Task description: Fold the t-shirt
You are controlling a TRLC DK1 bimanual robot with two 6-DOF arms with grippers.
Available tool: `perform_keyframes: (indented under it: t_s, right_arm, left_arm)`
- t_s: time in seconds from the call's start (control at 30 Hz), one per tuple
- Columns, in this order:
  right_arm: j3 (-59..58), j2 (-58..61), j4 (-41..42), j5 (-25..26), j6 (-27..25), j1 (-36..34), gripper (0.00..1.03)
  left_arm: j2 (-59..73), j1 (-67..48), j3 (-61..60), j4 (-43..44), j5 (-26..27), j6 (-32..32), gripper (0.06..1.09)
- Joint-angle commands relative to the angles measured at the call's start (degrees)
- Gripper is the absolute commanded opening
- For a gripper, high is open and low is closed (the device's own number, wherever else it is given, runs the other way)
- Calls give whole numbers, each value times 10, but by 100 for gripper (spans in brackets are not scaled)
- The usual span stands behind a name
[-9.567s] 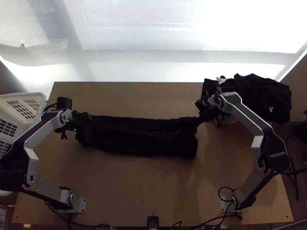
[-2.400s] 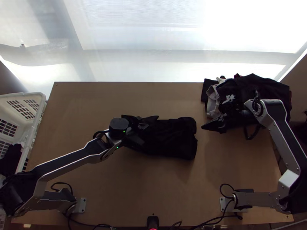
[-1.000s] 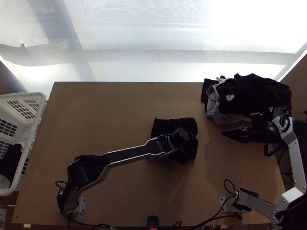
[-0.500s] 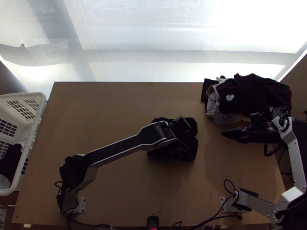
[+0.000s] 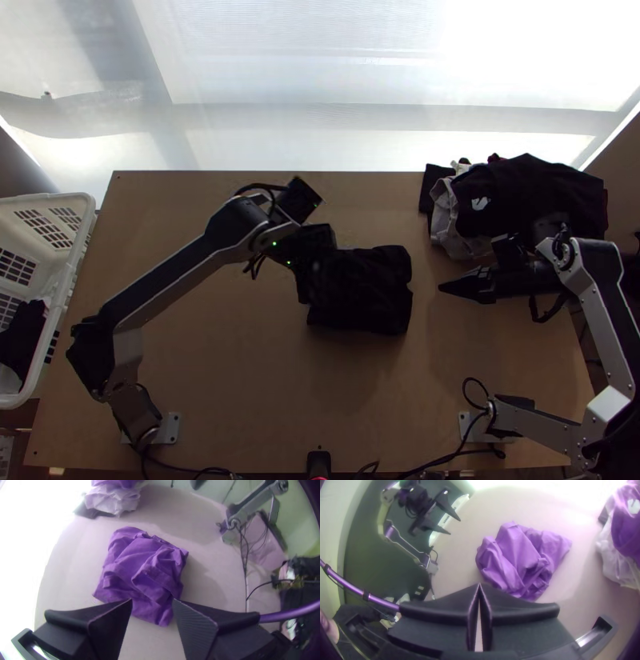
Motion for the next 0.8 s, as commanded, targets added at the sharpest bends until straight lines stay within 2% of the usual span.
perform_keyframes:
  t_s: [0.0,0.03,0.07,0.2,0.3,0.5,0.77]
  right_arm:
    - [38,55,10,0,11,96,3]
    - [47,66,10,0,13,109,3]
    - [57,74,10,0,16,123,3]
    - [92,116,10,1,17,177,3]
    - [113,153,11,1,12,210,3]
    - [169,223,16,0,-1,263,3]
    - [241,315,53,-5,-5,316,3]
  left_arm:
    - [20,93,-43,2,156,-147,32]
    - [31,100,-49,15,177,-159,24]
    - [43,107,-54,24,196,-175,23]
    - [104,109,-62,32,232,-183,23]
    - [149,123,-79,70,266,-215,23]
    - [187,127,-102,143,272,-269,23]
    - [210,130,-125,188,251,-273,23]
